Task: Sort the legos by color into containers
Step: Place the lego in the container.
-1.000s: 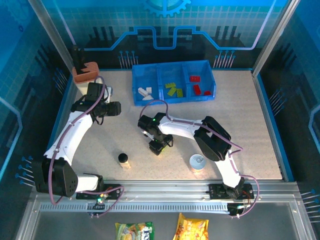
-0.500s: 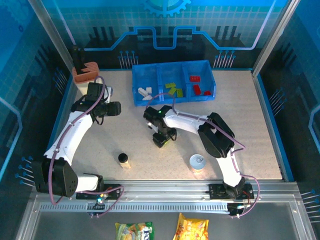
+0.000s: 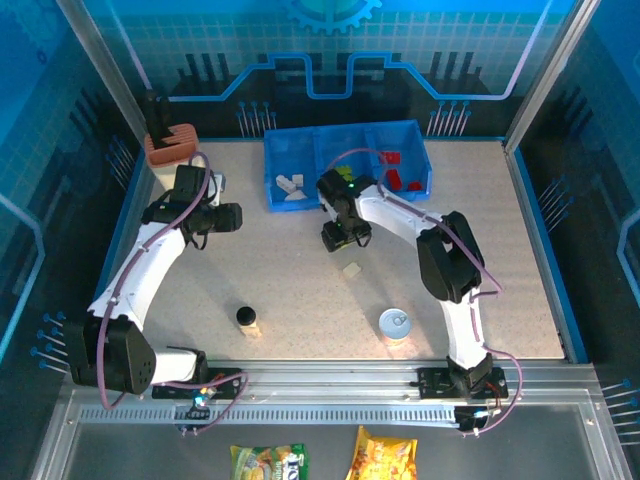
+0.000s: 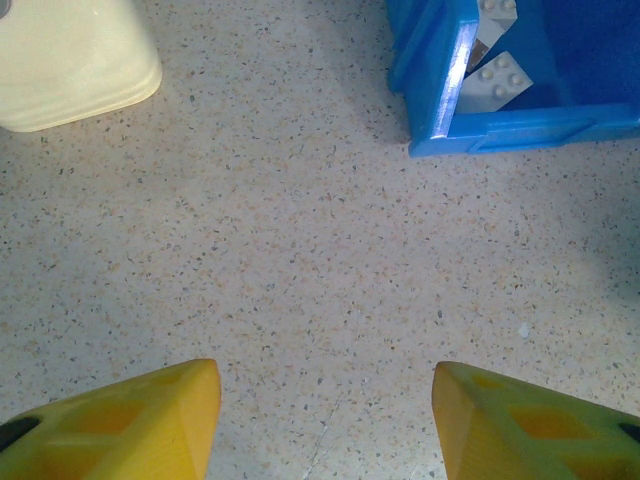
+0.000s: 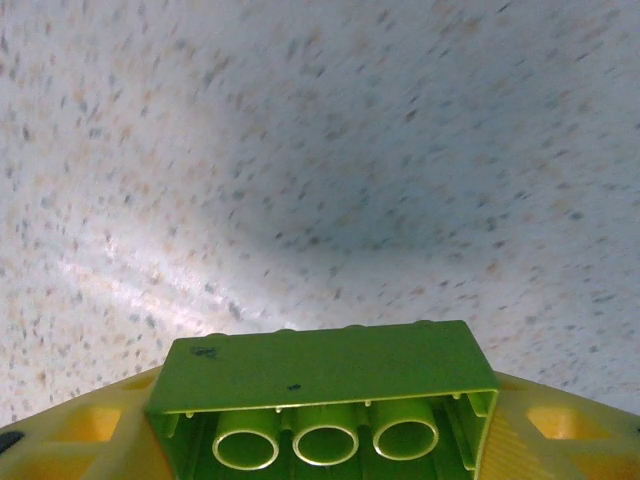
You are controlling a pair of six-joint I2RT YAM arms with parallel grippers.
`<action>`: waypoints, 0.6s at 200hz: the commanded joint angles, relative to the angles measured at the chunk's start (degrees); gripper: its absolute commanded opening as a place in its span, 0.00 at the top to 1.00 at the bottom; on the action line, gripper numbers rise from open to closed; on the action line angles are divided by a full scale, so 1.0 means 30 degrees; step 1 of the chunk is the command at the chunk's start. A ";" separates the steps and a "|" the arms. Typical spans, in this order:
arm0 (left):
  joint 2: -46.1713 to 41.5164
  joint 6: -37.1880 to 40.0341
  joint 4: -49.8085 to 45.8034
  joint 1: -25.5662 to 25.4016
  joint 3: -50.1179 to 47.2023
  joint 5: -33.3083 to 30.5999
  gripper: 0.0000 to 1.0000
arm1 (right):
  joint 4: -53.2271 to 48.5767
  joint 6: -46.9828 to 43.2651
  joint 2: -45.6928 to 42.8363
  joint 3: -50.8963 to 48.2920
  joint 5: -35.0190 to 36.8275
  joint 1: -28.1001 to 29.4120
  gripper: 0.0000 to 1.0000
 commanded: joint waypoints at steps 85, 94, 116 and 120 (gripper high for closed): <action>-0.0186 0.0414 0.0097 0.0251 -0.0192 -0.0186 0.41 | 0.1638 0.1384 0.1698 0.4855 -0.0260 -0.2400 0.39; -0.0186 0.0421 0.0094 0.0282 -0.0208 -0.0214 0.41 | 0.1595 0.1391 0.2037 0.5416 -0.0224 -0.2579 0.39; -0.0185 0.0414 0.0128 0.0351 -0.0205 -0.0179 0.41 | 0.1403 0.1446 0.3038 0.6830 -0.0149 -0.2915 0.39; -0.0158 0.0406 0.0104 0.0356 -0.0196 -0.0192 0.41 | 0.1376 0.1473 0.3206 0.7039 -0.0121 -0.2971 0.39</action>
